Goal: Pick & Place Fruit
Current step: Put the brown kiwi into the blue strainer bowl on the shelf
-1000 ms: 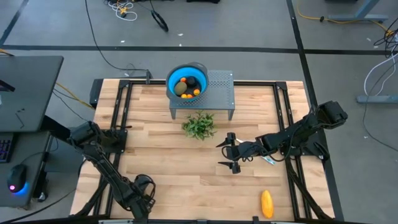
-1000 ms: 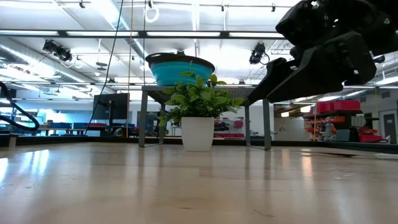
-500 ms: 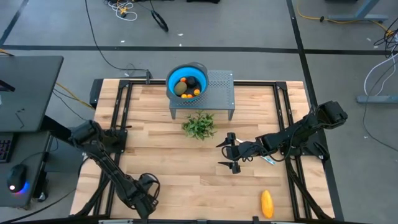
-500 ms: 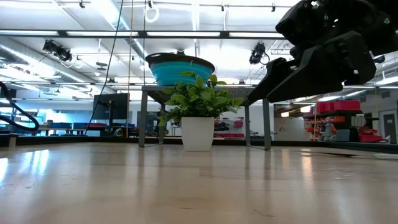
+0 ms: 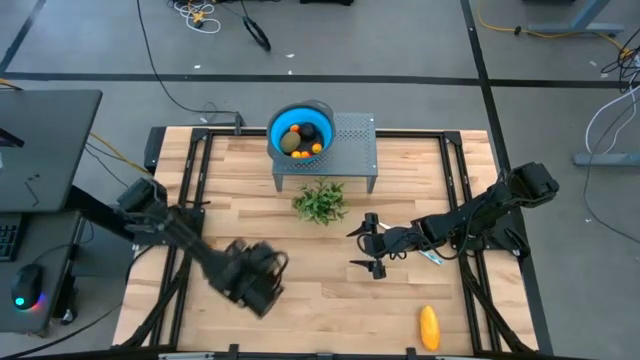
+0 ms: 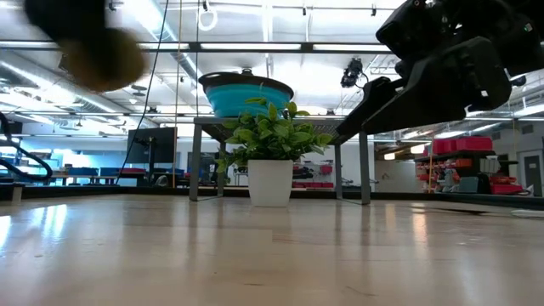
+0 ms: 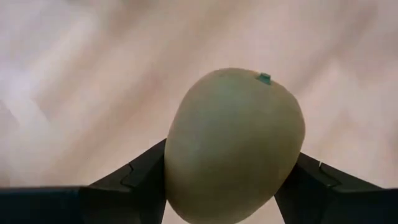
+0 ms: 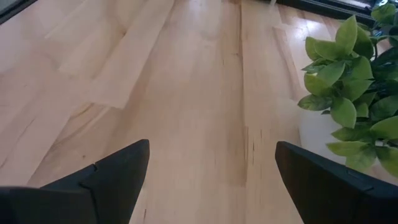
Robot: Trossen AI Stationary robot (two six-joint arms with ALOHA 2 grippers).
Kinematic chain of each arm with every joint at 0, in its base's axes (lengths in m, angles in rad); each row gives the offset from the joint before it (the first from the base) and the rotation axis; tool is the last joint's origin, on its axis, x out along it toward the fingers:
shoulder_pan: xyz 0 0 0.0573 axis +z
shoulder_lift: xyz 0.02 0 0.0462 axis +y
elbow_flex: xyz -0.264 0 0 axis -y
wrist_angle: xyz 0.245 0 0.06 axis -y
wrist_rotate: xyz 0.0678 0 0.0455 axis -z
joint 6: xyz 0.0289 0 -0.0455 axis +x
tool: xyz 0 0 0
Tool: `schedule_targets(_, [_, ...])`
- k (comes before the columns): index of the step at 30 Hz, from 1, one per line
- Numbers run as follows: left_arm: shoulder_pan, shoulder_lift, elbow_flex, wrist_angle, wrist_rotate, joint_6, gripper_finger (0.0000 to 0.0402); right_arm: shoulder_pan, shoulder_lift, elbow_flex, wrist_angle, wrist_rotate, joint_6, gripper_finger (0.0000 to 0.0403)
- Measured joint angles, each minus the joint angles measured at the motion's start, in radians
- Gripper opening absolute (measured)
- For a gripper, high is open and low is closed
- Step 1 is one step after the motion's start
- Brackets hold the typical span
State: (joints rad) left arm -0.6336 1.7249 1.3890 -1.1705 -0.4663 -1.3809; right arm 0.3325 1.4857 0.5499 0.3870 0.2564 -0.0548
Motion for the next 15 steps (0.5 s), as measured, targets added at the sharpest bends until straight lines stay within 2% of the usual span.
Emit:
schedule_targets(4, [0.133, -0.019, 0.066, 0.001, -0.209, 0.248, 0.0241, 0.001, 0.000, 0.000, 0.000, -0.028, 0.039, 0.0360])
schedule_targets(8, [0.271, -0.024, 0.146, 0.002, -0.344, 0.525, 0.0244, 0.013, 0.000, 0.000, 0.000, -0.032, 0.069, 0.0360])
schedule_targets(12, [0.409, -0.025, 0.233, 0.041, -0.415, 0.815, 0.0244, 0.024, 0.000, 0.000, 0.000, -0.032, 0.077, 0.0360])
schedule_targets(15, [0.515, -0.025, 0.284, 0.117, -0.418, 1.023, 0.0246, 0.028, 0.000, 0.000, 0.000, -0.032, 0.112, 0.0360])
